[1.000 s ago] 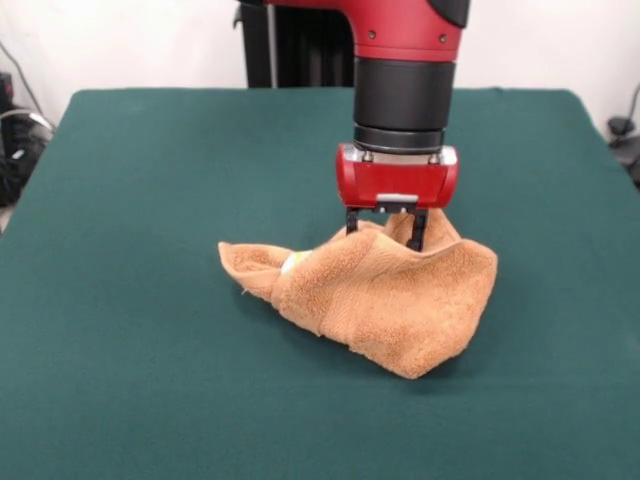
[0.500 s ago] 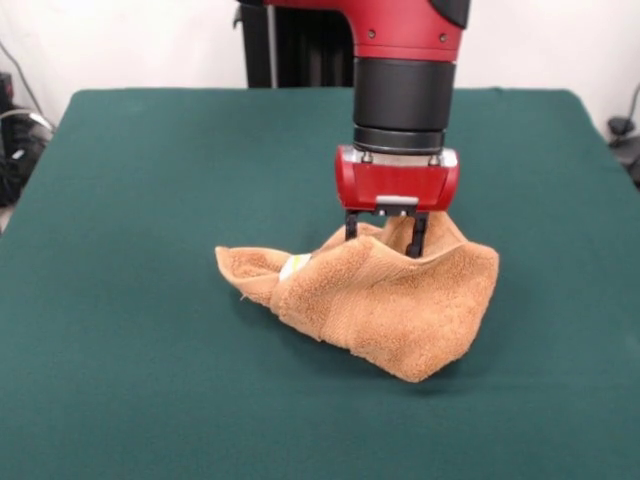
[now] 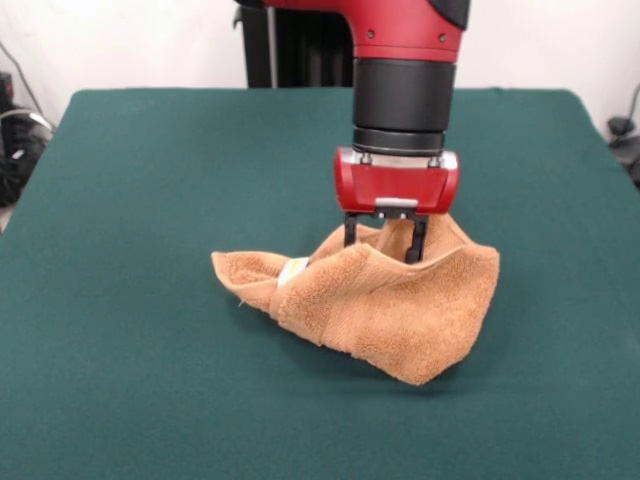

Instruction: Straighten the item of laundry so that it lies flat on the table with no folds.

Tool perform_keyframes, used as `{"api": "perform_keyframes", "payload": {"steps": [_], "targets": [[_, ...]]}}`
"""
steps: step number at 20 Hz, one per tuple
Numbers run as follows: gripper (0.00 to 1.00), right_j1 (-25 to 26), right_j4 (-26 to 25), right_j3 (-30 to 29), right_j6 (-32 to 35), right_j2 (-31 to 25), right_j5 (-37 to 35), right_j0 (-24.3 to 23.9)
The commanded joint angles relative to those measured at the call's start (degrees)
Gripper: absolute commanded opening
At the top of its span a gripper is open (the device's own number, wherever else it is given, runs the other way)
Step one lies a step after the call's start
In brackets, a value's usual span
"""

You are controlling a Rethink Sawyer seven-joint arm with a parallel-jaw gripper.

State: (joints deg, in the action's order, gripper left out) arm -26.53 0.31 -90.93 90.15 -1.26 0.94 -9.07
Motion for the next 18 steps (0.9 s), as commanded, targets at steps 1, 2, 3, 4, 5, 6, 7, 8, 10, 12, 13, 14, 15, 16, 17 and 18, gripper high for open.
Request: {"api": "perform_keyframes", "payload": {"steps": [1, 2, 3, 4, 5, 6, 7, 8, 10, 12, 13, 14, 15, 16, 17, 18], "targets": [[1.00, 5.12, 3.09, 0.16, 13.70, -3.24, 4.66, 2.87], [1.00, 5.20, 2.97, 0.38, 13.58, -3.14, 5.07, 2.95], [1.00, 5.19, 3.10, 0.38, 13.60, -3.07, 5.10, 3.02], [1.00, 5.38, 3.18, 0.43, 13.67, -2.97, 5.45, 3.09], [1.00, 5.38, 3.32, 0.38, 13.76, -2.84, 5.63, 3.23], [1.00, 5.54, 3.44, 0.49, 13.80, -2.62, 5.98, 3.43], [1.00, 5.53, 3.57, 0.50, 13.83, -2.38, 6.29, 3.66], [1.00, 5.59, 3.75, 0.68, 13.81, -2.19, 6.70, 3.84], [1.00, 5.77, 3.99, 1.13, 13.72, -1.79, 7.80, 4.18], [1.00, 5.86, 4.12, 1.34, 13.59, -1.90, 8.27, 4.12], [1.00, 5.95, 4.26, 1.41, 13.63, -1.76, 8.81, 4.23], [1.00, 6.05, 4.41, 1.47, 13.67, -1.63, 9.36, 4.33], [1.00, 6.03, 4.18, 1.65, 13.31, -1.55, 9.89, 4.37], [1.00, 6.06, 4.24, 1.70, 13.30, -1.55, 10.18, 4.35], [1.00, 6.08, 4.30, 1.76, 13.28, -1.55, 10.48, 4.33], [1.00, 6.06, 4.26, 1.74, 13.20, -1.74, 10.45, 4.19]]}}
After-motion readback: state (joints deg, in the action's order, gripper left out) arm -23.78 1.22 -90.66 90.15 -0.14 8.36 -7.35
